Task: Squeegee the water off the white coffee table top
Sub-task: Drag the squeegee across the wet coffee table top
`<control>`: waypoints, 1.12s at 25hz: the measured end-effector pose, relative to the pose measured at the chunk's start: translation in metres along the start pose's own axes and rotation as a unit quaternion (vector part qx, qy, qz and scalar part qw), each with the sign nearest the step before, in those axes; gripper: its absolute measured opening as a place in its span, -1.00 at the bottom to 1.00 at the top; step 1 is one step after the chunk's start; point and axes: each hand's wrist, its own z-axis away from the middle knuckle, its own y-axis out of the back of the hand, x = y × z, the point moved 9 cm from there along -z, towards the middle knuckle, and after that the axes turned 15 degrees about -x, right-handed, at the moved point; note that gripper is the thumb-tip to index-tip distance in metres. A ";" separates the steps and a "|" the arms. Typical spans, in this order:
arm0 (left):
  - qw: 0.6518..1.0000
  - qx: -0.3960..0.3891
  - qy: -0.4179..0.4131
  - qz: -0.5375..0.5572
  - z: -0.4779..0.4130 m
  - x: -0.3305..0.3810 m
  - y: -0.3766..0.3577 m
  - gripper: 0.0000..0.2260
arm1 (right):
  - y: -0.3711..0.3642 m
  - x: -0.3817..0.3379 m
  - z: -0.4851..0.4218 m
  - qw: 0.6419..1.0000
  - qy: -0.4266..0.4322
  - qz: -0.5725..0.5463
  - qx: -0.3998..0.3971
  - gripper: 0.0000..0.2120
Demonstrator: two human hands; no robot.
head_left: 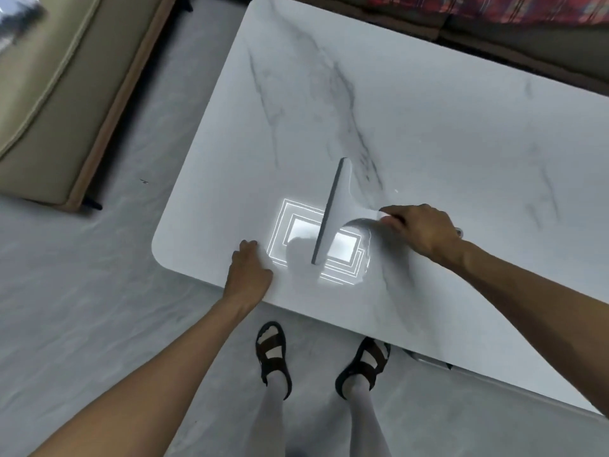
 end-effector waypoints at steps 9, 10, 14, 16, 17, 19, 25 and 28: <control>0.998 -0.059 0.011 -0.012 -0.027 0.056 -0.049 -0.36 | 0.050 0.074 0.036 0.993 -0.049 -0.062 0.087 -0.63; 0.998 -0.063 0.020 0.007 -0.029 0.054 -0.051 -0.32 | 0.053 0.052 0.023 0.995 -0.017 -0.059 0.080 -0.64; 0.996 -0.070 0.040 0.040 -0.037 0.055 -0.054 -0.26 | 0.043 -0.027 -0.032 0.998 0.059 -0.006 0.013 -0.69; 0.996 -0.074 0.039 0.034 -0.039 0.055 -0.056 -0.26 | 0.034 -0.026 -0.041 0.999 0.049 0.005 -0.006 -0.68; 0.996 -0.076 0.038 0.025 -0.039 0.055 -0.057 -0.25 | 0.032 -0.014 -0.037 0.999 0.037 -0.005 -0.007 -0.68; 0.996 -0.082 0.034 0.009 -0.039 0.054 -0.060 -0.26 | 0.028 0.024 -0.019 1.000 0.011 -0.028 0.006 -0.69; 0.995 -0.096 0.039 -0.009 -0.038 0.057 -0.057 -0.35 | 0.007 0.143 0.066 0.987 -0.110 -0.109 0.028 -0.65; 0.996 -0.089 0.025 0.012 -0.035 0.058 -0.055 -0.42 | 0.007 0.160 0.093 0.978 -0.123 -0.161 0.055 -0.60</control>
